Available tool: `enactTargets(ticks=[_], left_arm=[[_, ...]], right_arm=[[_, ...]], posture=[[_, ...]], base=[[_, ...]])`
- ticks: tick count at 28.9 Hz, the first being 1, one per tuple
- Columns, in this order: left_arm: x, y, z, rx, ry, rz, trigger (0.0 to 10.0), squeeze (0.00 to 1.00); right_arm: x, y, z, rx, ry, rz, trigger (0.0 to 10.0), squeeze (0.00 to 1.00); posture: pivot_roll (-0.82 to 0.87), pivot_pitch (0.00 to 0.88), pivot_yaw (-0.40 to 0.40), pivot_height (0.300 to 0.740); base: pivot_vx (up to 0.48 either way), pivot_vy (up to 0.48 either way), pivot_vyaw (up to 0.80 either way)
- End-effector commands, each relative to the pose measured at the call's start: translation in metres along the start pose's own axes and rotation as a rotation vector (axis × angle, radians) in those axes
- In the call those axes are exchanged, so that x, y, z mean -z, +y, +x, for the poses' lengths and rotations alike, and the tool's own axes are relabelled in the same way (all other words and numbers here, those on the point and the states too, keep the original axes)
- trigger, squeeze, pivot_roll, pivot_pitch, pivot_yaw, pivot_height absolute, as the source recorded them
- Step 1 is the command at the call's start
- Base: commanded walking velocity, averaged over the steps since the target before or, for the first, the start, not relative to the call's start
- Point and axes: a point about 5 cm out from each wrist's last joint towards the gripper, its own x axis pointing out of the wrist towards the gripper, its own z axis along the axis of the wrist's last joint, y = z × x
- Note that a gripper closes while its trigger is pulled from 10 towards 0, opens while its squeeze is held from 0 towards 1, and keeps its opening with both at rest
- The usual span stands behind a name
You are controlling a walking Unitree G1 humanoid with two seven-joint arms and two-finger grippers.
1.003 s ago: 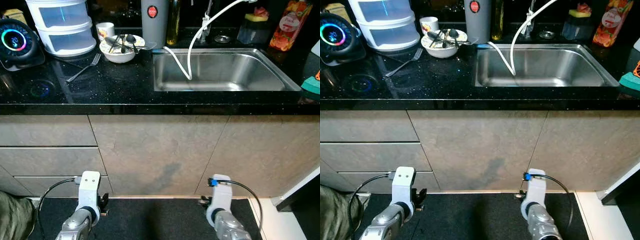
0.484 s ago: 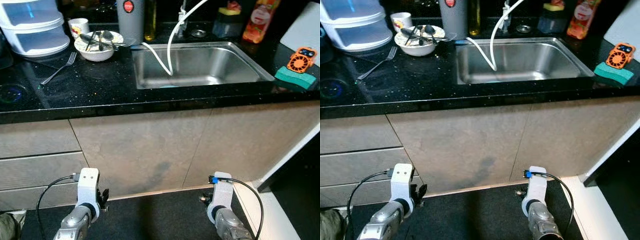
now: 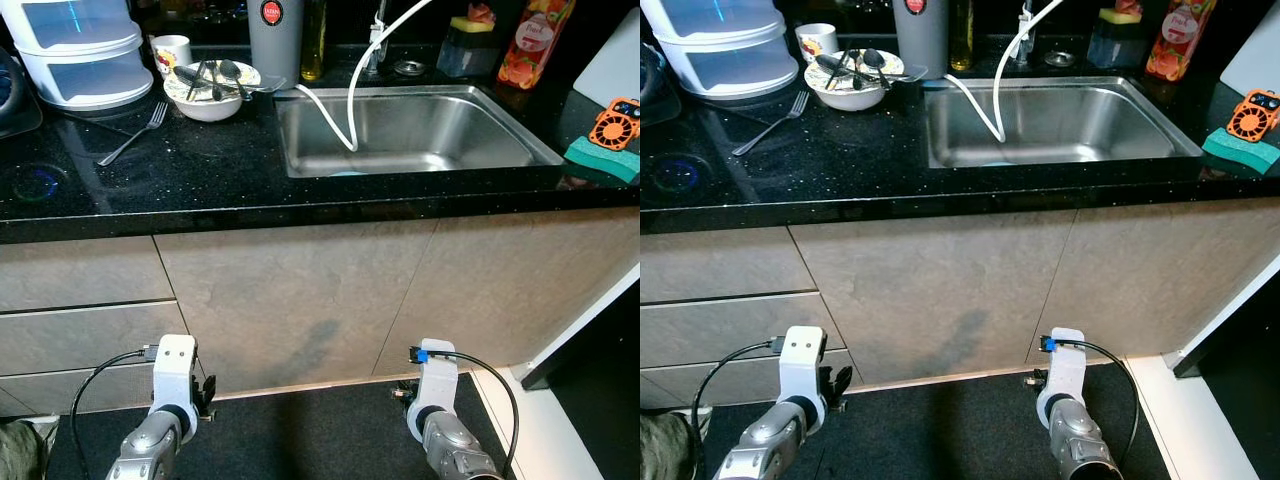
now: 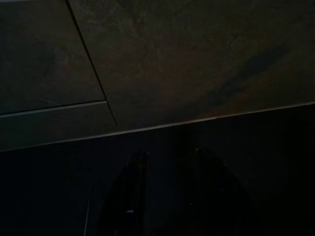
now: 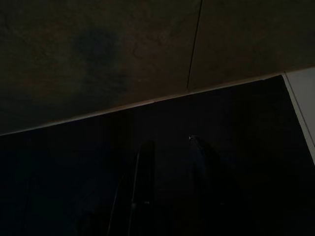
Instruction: Kitchen organization
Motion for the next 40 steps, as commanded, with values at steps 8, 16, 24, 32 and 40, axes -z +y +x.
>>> enactTargets(ticks=[8,16,24,32,40], left_arm=[[0.008,0.001,-0.002,-0.004,0.017,-0.009,10.0,0.00],[0.009,0.002,-0.003,-0.006,0.023,-0.001,10.0,0.00],[0.008,0.003,-0.003,-0.006,0.017,-0.006,10.0,0.00],[0.007,0.004,-0.006,-0.036,-0.019,-0.042,10.0,0.00],[0.007,0.005,-0.013,-0.057,-0.052,-0.013,10.0,0.00]], right_arm=[[0.009,0.000,-0.001,0.001,0.043,-0.012,10.0,0.00],[0.012,0.001,-0.002,-0.002,0.051,-0.013,10.0,0.00],[0.013,0.002,-0.002,-0.003,0.052,-0.013,10.0,0.00],[0.010,0.000,-0.003,-0.004,0.017,-0.019,10.0,0.00],[0.008,-0.004,-0.005,0.026,-0.015,-0.005,10.0,0.00]], posture=[[-0.01,0.168,-0.007,0.740],[0.00,0.154,-0.007,0.740],[-0.01,0.147,-0.008,0.740],[-0.01,0.149,-0.022,0.740],[-0.01,0.152,-0.023,0.740]], base=[[0.000,0.000,0.00],[0.000,0.000,0.00],[0.000,0.000,0.00],[0.000,0.000,0.00],[0.000,0.000,0.00]])
